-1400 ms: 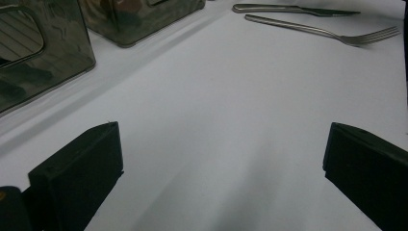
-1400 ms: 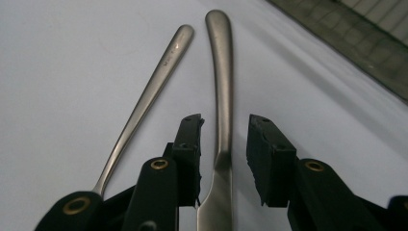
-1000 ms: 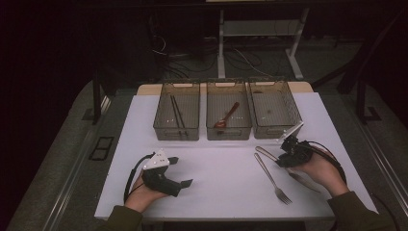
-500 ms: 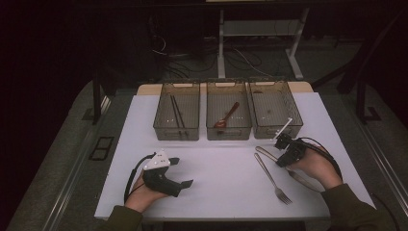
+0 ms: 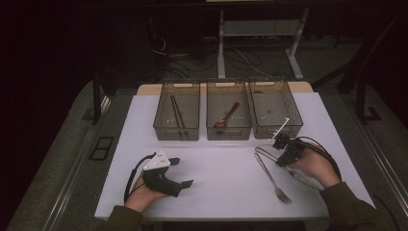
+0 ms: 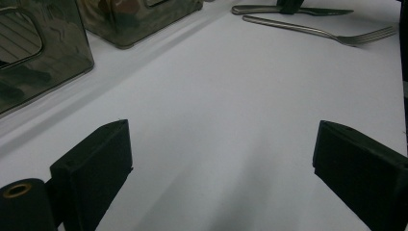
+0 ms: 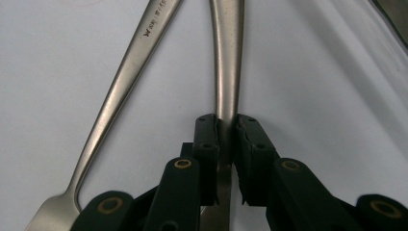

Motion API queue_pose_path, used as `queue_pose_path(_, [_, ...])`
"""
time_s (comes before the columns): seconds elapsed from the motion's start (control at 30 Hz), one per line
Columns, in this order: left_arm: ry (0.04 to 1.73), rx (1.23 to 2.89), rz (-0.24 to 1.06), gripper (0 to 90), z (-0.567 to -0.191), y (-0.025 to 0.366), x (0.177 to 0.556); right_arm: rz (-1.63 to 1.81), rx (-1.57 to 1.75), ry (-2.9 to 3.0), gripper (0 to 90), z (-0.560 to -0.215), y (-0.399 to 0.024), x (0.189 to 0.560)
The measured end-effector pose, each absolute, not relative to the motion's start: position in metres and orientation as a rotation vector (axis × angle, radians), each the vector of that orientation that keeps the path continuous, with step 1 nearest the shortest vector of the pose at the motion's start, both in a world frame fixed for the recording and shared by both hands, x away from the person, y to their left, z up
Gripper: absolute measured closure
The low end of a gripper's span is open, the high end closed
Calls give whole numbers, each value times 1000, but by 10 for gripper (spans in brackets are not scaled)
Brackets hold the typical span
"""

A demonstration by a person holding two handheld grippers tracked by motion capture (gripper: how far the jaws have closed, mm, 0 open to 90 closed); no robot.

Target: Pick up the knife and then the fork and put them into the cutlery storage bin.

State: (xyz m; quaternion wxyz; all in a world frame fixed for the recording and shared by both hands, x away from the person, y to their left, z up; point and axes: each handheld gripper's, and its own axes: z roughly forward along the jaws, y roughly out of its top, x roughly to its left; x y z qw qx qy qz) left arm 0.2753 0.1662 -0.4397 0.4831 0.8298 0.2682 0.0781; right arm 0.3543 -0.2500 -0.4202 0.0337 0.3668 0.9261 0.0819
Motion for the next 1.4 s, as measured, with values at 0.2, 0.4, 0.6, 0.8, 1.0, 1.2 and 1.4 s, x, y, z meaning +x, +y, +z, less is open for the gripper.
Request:
queue_pose_path(0.2, [645,2018,185,53,-439,167,276,358,1141,2824,786,-416,-261,353])
queue_pose_path(0.4, [644,1995,185,34,-438,166,276,481,1152,2777,787,-408,-270,349])
queue_pose_path(0.6, [657,1980,192,0,-439,165,278,616,1172,2732,786,-397,-281,347])
queue_pose_path(0.8, [655,1979,214,0,-439,163,279,748,1207,2652,786,-384,-292,345])
queue_pose_path(1.0, [678,1991,206,0,-438,164,279,898,1236,2586,786,-375,-304,345])
queue_pose_path(1.2, [675,2006,191,0,-439,163,279,1014,1271,2491,786,-367,-312,344])
queue_pose_path(1.4, [665,1999,187,0,-438,163,278,1168,1297,2409,785,-361,-319,348])
